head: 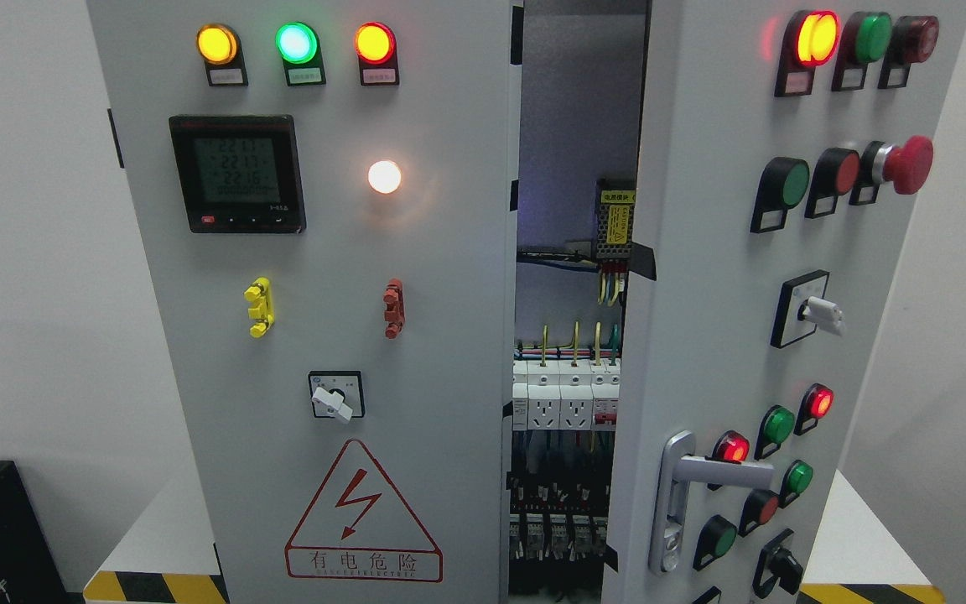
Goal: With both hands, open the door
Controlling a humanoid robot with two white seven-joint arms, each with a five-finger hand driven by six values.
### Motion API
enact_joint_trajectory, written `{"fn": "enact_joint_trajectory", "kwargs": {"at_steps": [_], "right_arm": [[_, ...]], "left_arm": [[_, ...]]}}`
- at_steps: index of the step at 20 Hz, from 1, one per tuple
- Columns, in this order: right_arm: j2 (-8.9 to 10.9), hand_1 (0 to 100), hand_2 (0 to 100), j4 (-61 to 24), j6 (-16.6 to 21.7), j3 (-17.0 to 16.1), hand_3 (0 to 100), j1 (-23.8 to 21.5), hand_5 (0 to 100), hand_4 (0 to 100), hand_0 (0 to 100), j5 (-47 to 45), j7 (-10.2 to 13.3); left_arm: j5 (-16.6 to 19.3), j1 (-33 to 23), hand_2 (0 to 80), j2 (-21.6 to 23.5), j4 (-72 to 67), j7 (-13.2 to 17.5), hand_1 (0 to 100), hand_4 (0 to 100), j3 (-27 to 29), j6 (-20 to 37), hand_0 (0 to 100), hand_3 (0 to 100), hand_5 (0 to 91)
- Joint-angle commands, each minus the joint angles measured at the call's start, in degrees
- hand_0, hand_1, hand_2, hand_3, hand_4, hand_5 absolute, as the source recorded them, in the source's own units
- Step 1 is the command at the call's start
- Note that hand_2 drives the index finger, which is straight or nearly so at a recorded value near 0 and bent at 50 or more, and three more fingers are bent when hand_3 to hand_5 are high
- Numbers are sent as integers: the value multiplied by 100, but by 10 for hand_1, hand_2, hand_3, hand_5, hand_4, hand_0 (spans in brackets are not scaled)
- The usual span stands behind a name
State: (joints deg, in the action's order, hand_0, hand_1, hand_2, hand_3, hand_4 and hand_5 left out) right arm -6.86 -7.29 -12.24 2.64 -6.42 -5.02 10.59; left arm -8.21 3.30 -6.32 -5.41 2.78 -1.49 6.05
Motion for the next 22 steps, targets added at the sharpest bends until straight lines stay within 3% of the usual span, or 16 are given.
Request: {"fn": "enact_joint_trajectory", "kwargs": {"at_steps": [1,8,10,13,15,16,18,22], "right_arm": [[0,0,0,0,2,0,0,0,0,0,0,1,-4],[0,0,0,0,2,0,0,0,0,0,0,1,-4],[0,0,0,0,2,0,0,0,0,0,0,-8,-4],[0,0,0,0,2,0,0,0,0,0,0,1,-4],[0,0,0,0,2,0,0,0,0,0,0,1,-4],[0,0,0,0,2,0,0,0,0,0,0,1,-4],[0,0,0,0,2,0,0,0,0,0,0,-8,-4],[0,0,0,0,2,0,0,0,0,0,0,1,-4]], "left_arm": [[4,12,0,-1,5,3,214,0,-53,2,836,0,0],[-22,-14,0,43,241,29,214,0,-9,-7,836,0,0],[-31,-241,0,78,1037,265,213,0,-18,-68,836,0,0],[-22,-1363,0,376,3274,713,213,0,-44,-77,836,0,0],[-145,-2277,0,1033,5286,1056,213,0,26,-69,836,0,0],[-433,-2673,0,1350,6244,1127,213,0,105,-68,836,0,0],[-1476,-3412,0,2131,7794,1172,213,0,412,-68,836,0,0],[-4480,-4581,0,4521,9661,1426,213,0,1271,45,836,0,0]]}}
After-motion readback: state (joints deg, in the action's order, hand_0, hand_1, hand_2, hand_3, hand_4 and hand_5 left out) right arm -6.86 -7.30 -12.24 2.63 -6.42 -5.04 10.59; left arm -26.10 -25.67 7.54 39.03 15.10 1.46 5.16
